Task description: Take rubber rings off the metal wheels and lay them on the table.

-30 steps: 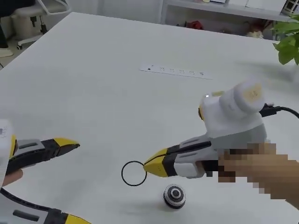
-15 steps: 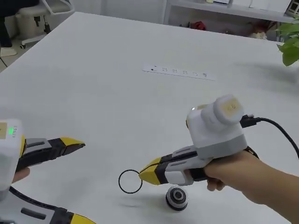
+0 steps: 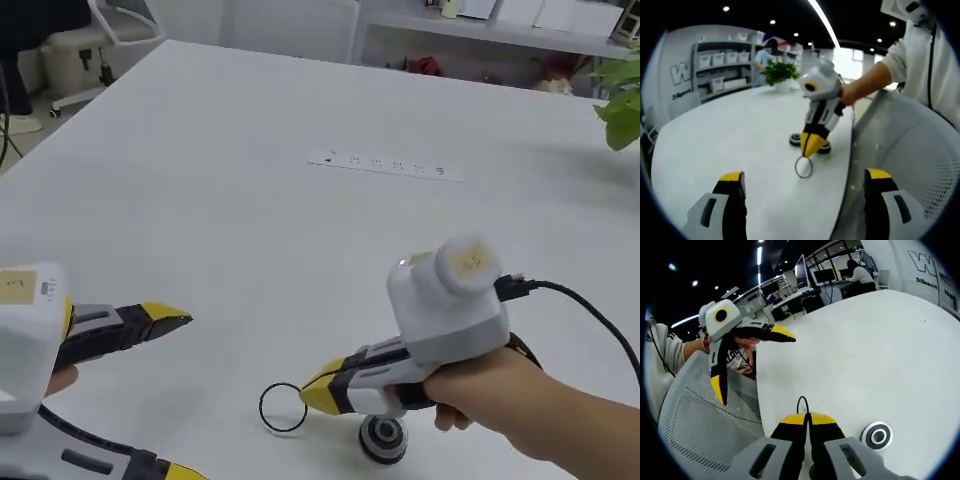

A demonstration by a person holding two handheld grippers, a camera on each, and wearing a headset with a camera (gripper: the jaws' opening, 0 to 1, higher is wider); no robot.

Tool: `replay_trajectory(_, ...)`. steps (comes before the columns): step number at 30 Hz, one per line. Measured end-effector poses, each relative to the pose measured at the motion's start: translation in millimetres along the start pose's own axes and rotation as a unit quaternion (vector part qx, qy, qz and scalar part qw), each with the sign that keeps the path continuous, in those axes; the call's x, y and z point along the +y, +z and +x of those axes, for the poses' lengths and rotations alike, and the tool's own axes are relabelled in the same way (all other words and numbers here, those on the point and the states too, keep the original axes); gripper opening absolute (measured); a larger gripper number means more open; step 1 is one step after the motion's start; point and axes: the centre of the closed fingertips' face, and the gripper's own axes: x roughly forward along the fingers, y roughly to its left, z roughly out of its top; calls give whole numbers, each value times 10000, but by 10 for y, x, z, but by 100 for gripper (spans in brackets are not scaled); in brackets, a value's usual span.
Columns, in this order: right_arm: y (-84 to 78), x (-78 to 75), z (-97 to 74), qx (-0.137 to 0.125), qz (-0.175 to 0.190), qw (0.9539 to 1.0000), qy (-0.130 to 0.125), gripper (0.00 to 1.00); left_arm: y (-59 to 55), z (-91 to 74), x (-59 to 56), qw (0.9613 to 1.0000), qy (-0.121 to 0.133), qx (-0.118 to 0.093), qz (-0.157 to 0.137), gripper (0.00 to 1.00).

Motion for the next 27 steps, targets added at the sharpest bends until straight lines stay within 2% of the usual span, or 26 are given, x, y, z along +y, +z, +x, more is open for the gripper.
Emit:
replay_trajectory(6,-47,-28,38,58,-47,9999,-90,0,13,-9,8,10000,33,-76,-47,100)
replay_trajectory(15,-92,-102,65,98,-25,9996,-263,0,7,-9,29,10000,64,-48,-36,100)
replay_trajectory(22,-128,-136,86,125,-54,9993,-341,0,8,43,1,10000,-1,13,14,100)
replay_trajectory(27,-150,-120,86,118,-54,9994,-330,7,12,54,-32,10000,-31,43,31,100)
